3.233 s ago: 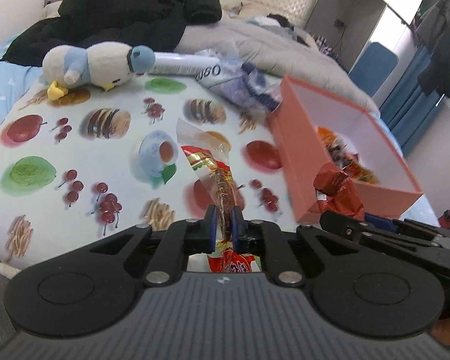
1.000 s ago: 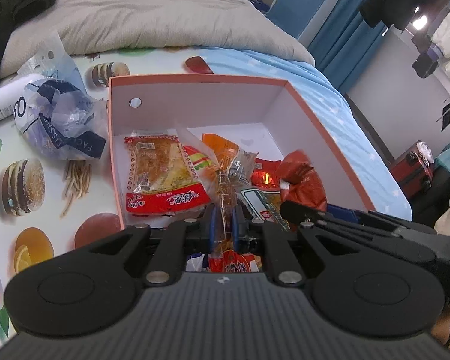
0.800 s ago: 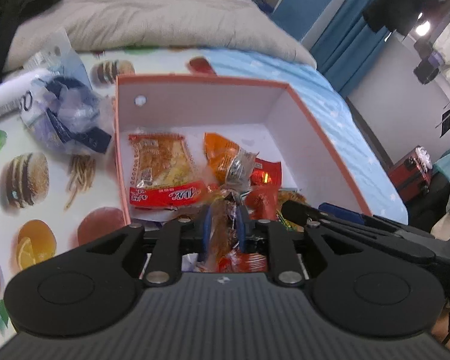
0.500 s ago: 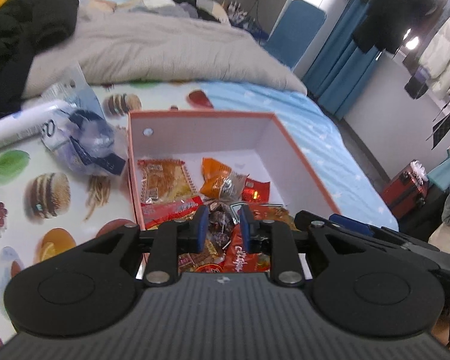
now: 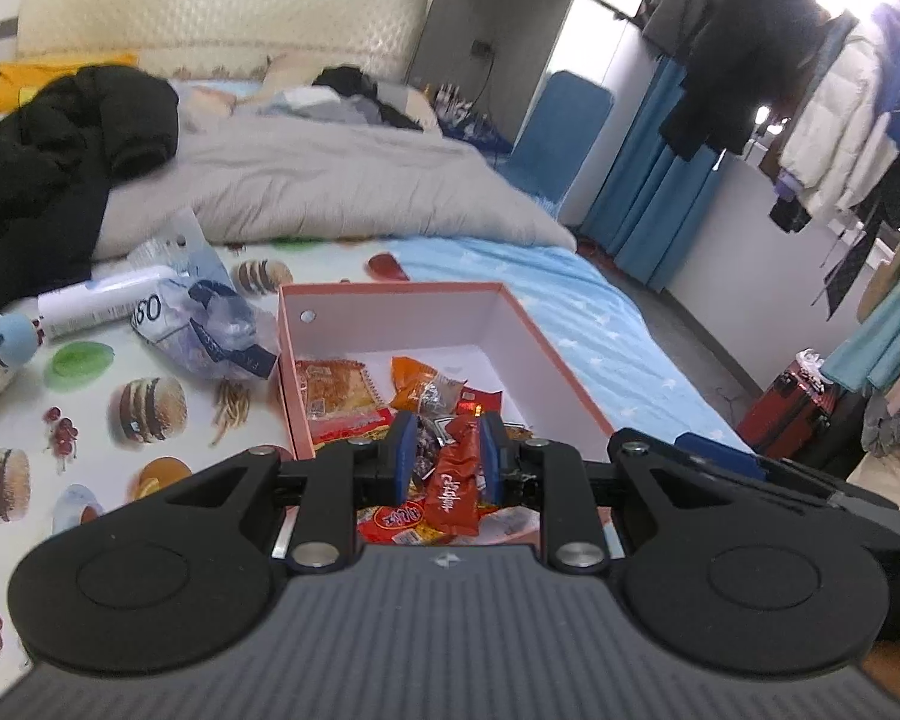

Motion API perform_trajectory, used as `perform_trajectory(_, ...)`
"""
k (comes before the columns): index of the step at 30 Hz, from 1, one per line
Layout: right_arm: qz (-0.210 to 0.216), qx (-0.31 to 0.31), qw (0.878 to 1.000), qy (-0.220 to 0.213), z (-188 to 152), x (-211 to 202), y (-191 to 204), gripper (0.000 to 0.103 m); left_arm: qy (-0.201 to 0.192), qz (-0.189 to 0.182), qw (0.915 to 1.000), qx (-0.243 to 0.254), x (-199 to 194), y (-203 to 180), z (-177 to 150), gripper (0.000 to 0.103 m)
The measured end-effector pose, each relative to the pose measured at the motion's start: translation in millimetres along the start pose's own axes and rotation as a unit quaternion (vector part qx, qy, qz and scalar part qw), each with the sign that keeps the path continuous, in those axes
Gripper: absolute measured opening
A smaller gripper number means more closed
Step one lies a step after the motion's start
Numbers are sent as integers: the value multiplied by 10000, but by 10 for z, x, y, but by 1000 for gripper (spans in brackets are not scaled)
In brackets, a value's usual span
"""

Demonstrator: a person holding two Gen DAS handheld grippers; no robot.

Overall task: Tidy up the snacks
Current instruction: 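Lift both open grippers up away from the pink box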

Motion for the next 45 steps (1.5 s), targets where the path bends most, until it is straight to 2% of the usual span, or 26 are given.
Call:
perform_trajectory(9,95,-27,9992,-378,-117,-590,122,61,-314,-25,9994,108,-671,-208,-266,26)
perform_trajectory(13,73,-93,9989,-448,-244,-790,157,61,-356,-59,9992,192,-877,-289,-406,26)
perform_trajectory(20,37,-117,9988,-471,-468,-1061,127,61,-369,104,9989,253,-1126,-348,-646,26)
perform_trajectory(30,136,-207,9988,-423,-644,-1164,140,61,-352,331,9987,182,-1254,-350,-844,26)
perform_trajectory(45,77,-159,9989,-435,-724,-1138,44,61,-353,307,9986,230,-1147,-343,-854,26)
Point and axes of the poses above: each gripper's, at about its wrist camera, not at the fingertips, and x roughly the way its jaws point, y to its left, z to its top, the point moved 9 cm from there along x, roughly the way its jaws point, and after that the axes turned 15 degrees about x, right-handed, at the moved point
